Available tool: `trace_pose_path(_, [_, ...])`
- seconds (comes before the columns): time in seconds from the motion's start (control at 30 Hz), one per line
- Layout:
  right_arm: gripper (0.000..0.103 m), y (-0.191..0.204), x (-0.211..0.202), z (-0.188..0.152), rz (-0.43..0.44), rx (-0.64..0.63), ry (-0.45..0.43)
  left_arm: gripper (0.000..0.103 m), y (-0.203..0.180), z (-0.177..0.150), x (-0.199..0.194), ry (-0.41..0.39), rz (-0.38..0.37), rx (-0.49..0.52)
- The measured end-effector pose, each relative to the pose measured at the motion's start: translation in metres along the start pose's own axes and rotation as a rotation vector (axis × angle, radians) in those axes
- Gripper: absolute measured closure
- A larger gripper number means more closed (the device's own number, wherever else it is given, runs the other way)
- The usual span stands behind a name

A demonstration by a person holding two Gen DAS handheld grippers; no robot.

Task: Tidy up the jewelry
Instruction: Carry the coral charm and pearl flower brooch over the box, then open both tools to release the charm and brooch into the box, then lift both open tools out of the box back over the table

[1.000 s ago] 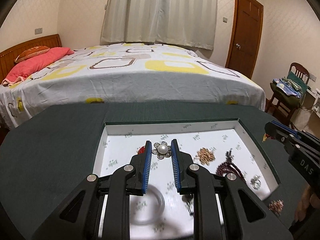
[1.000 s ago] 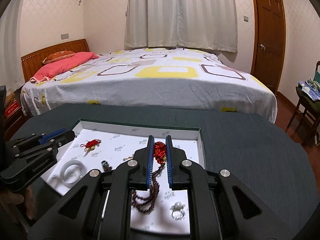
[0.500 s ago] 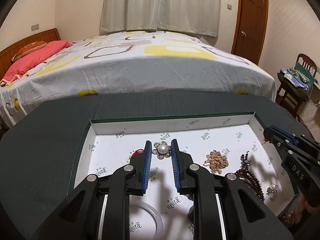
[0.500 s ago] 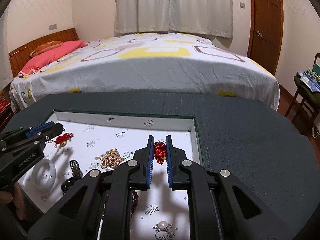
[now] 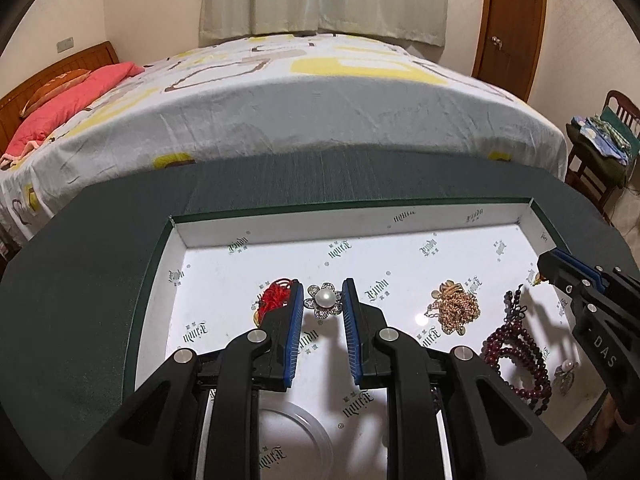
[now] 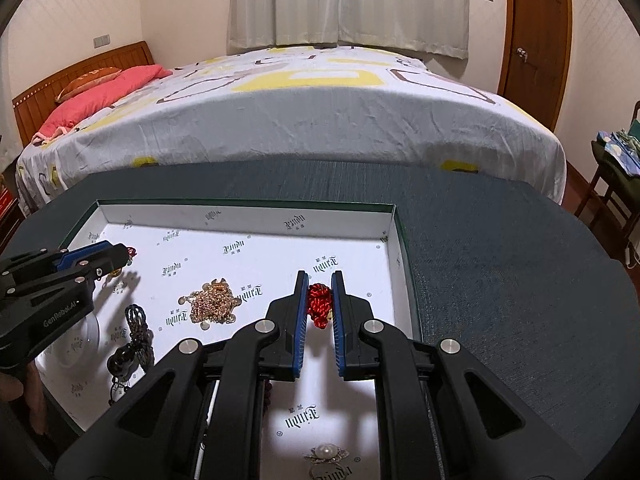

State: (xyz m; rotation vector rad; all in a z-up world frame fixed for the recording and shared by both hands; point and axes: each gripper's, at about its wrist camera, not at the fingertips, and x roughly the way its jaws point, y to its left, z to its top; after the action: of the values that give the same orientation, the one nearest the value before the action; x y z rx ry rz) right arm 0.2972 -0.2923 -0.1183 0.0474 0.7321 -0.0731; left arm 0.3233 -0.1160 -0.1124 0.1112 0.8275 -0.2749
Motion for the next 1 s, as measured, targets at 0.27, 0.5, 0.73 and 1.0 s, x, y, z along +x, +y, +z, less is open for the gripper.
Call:
trace_pose_path(0.27, [0.089,-0.001,0.002,-0.001,0.006,0.014,0.021,0.081,-0.002,0.0,0.0,0.004,0.011,0.007])
trace_pose_path(0.5, [0.086,-0.003,0.003,-0.003,0.005,0.02,0.029,0.056,-0.001,0.001,-0.005,-0.016,0.014,-0.005])
trace_pose_path(0.73, [0.075,-0.003,-0.002,-0.003,0.001,0.021,0.011,0.052,0.001,0.0,-0.004,-0.018,0.015,-0.003])
trace_pose_path(1.0, [0.062,-0.002,-0.016,-0.003,0.005,0.026,-0.018,0.036,0.003,-0.002,-0.019,-0.056,0.025,-0.016])
